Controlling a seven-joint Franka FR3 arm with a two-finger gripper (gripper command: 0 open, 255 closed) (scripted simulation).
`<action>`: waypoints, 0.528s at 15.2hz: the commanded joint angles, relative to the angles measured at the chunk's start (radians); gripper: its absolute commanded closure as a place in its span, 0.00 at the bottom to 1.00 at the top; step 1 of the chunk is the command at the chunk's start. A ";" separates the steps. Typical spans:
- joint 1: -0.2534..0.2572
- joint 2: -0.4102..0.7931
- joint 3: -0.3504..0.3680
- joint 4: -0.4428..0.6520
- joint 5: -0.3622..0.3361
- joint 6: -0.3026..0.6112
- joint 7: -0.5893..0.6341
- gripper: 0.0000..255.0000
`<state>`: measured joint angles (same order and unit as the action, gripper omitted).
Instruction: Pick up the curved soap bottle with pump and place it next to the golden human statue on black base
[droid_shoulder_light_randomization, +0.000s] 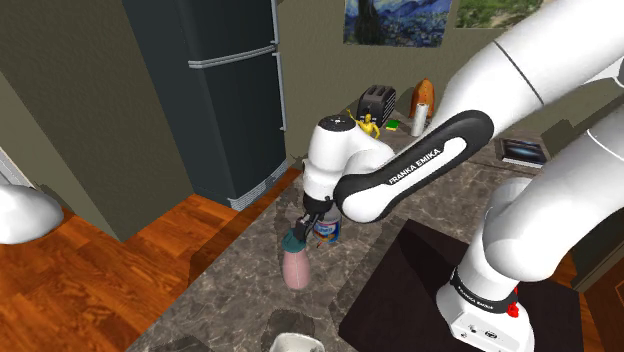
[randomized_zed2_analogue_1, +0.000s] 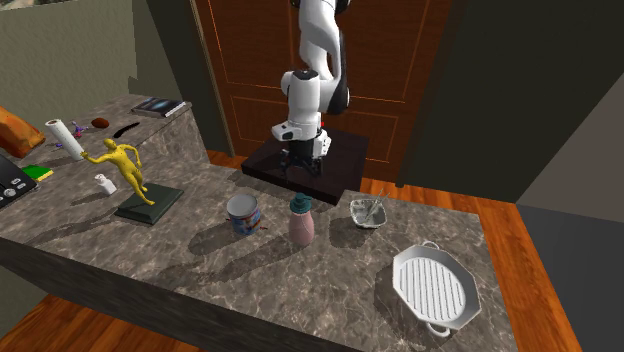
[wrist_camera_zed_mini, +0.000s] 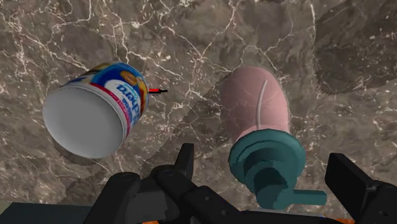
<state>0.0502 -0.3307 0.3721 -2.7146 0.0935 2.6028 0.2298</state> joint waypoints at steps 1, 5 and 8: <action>-0.028 0.091 0.048 0.008 -0.054 0.092 0.059 0.00; -0.080 0.198 0.098 0.022 -0.166 0.184 0.155 0.00; -0.111 0.256 0.112 0.029 -0.247 0.228 0.213 0.00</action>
<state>-0.0514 -0.0935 0.4769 -2.6863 -0.1241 2.8145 0.4182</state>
